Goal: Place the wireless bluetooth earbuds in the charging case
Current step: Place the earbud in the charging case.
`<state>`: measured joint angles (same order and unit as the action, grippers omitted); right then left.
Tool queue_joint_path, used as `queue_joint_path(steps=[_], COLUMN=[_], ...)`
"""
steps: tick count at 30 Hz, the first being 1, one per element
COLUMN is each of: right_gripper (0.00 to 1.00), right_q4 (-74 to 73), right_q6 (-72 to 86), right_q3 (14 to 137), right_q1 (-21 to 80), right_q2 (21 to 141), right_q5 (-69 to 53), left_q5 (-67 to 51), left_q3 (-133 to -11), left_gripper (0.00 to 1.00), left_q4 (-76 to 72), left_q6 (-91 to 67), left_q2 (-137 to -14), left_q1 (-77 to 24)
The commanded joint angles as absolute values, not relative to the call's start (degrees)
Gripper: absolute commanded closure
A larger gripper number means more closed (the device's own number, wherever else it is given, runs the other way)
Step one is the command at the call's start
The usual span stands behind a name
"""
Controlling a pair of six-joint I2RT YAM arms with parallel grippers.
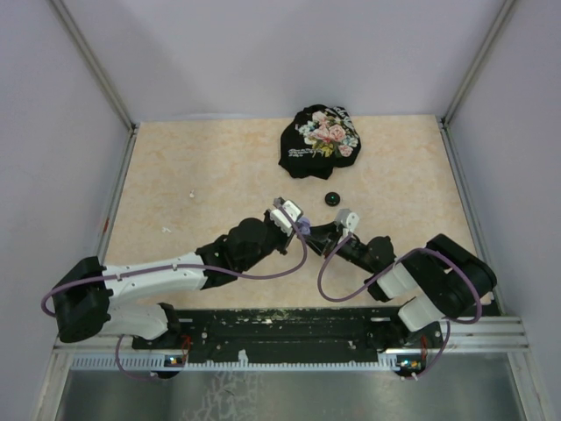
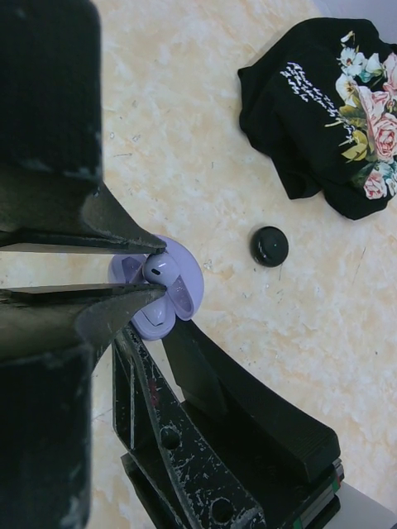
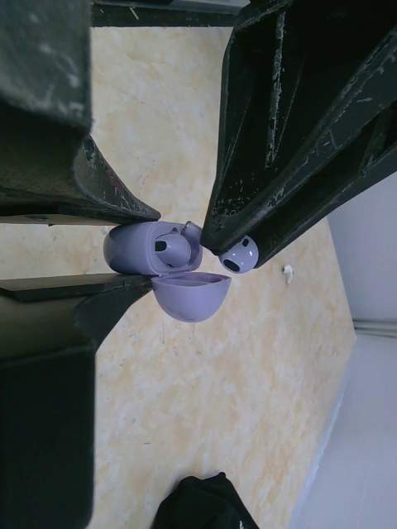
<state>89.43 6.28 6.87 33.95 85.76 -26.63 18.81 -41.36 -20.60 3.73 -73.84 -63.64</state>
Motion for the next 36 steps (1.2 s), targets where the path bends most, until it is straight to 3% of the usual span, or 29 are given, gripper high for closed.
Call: queue_joint_path(steps=[1, 36], right_gripper=[1.00, 1.00], right_q4=[98.91, 98.96], right_q6=[7.21, 7.39], right_q3=[7.65, 7.73], right_q1=[34.10, 34.10], right_q2=[84.05, 84.21], right_q5=[-26.48, -26.59], left_q5=[17.84, 22.00], left_q3=[-40.45, -39.20], left_gripper=[0.89, 0.91], left_q4=[-21.19, -29.50], left_q6=[1.84, 6.41], left_q2=[-73.77, -74.54], left_q1=[-64.07, -64.42])
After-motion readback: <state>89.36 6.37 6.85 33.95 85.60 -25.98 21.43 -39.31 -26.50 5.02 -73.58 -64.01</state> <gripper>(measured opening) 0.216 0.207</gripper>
